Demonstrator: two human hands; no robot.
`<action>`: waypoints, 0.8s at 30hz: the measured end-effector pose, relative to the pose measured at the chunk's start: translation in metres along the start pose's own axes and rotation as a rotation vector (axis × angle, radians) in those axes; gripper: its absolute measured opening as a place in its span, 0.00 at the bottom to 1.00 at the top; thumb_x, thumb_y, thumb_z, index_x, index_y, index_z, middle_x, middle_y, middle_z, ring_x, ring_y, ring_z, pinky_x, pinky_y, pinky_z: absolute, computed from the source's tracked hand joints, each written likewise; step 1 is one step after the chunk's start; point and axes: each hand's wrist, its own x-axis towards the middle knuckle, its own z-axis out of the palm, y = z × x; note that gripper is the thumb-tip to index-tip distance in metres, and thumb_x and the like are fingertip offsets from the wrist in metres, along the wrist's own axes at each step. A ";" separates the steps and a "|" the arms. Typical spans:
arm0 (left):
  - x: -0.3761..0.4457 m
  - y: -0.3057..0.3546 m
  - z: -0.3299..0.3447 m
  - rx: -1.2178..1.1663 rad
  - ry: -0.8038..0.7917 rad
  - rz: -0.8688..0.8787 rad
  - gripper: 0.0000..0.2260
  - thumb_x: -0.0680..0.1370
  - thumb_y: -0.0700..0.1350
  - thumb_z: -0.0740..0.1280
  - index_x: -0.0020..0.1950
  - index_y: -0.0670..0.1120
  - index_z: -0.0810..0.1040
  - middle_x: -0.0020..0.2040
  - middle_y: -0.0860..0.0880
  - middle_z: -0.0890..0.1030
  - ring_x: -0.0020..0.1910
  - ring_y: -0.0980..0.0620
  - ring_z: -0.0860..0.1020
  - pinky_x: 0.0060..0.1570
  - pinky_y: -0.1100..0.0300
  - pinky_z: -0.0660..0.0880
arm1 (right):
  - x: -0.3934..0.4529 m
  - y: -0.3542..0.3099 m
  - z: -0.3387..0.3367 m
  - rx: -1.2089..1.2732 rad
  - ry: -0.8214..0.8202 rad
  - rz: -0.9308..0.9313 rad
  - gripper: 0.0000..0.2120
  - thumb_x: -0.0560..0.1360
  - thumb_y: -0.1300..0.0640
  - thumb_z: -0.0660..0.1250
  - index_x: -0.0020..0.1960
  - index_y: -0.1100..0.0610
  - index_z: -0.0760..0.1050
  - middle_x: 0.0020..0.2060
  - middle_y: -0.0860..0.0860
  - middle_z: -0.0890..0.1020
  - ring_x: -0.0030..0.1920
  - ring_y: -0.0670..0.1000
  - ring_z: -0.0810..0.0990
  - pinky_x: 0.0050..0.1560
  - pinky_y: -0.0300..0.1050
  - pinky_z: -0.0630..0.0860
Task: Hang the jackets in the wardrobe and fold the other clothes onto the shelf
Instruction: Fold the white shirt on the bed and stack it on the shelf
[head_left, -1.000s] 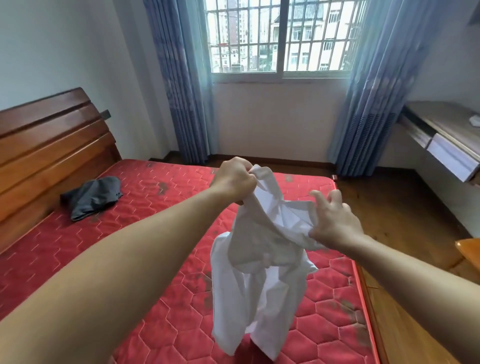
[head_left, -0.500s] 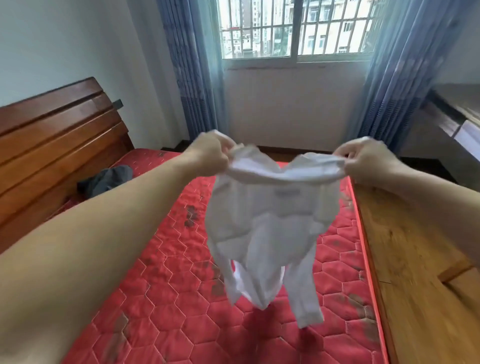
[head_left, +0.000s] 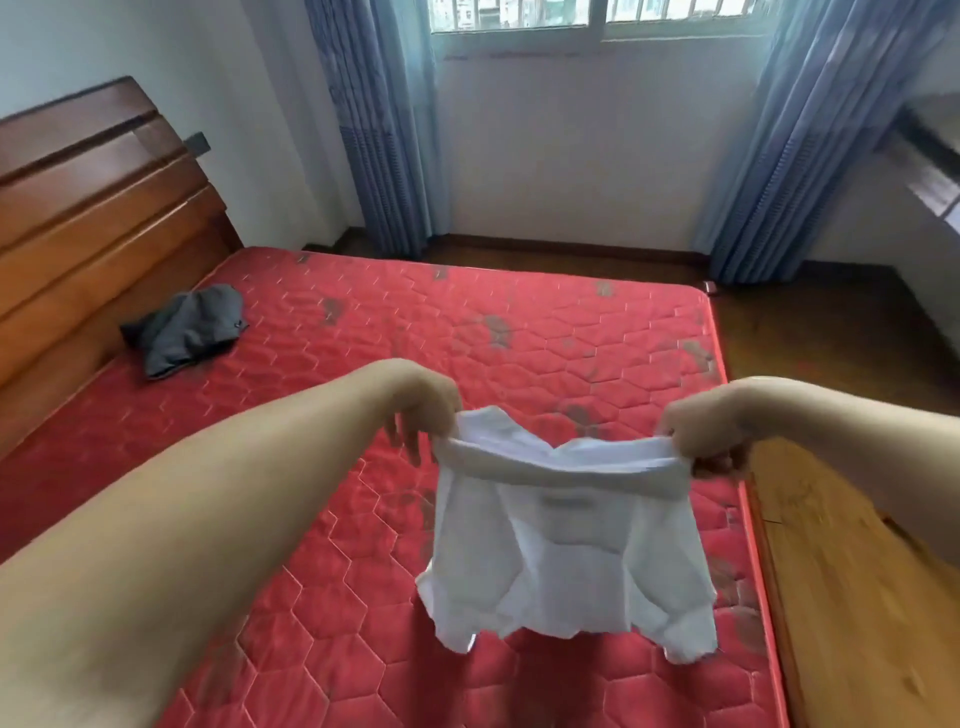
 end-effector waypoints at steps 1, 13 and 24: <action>0.012 -0.002 -0.008 -0.096 0.182 0.008 0.10 0.78 0.34 0.63 0.55 0.41 0.80 0.38 0.46 0.84 0.27 0.51 0.82 0.26 0.60 0.77 | 0.012 -0.001 -0.012 0.146 0.182 -0.007 0.10 0.74 0.69 0.55 0.43 0.64 0.75 0.25 0.54 0.75 0.19 0.49 0.71 0.20 0.38 0.72; -0.066 0.002 -0.247 -1.264 1.184 0.587 0.08 0.78 0.39 0.65 0.52 0.50 0.79 0.45 0.49 0.80 0.36 0.53 0.80 0.28 0.65 0.75 | -0.072 -0.034 -0.254 0.811 1.518 -0.306 0.15 0.76 0.59 0.59 0.57 0.53 0.80 0.49 0.50 0.82 0.47 0.51 0.82 0.46 0.44 0.81; 0.007 -0.021 -0.113 -0.585 1.056 0.415 0.15 0.72 0.36 0.63 0.53 0.51 0.81 0.42 0.50 0.81 0.36 0.50 0.77 0.34 0.62 0.72 | -0.019 -0.030 -0.110 -0.078 1.134 -0.057 0.07 0.70 0.52 0.64 0.45 0.52 0.79 0.47 0.56 0.83 0.49 0.61 0.81 0.46 0.47 0.75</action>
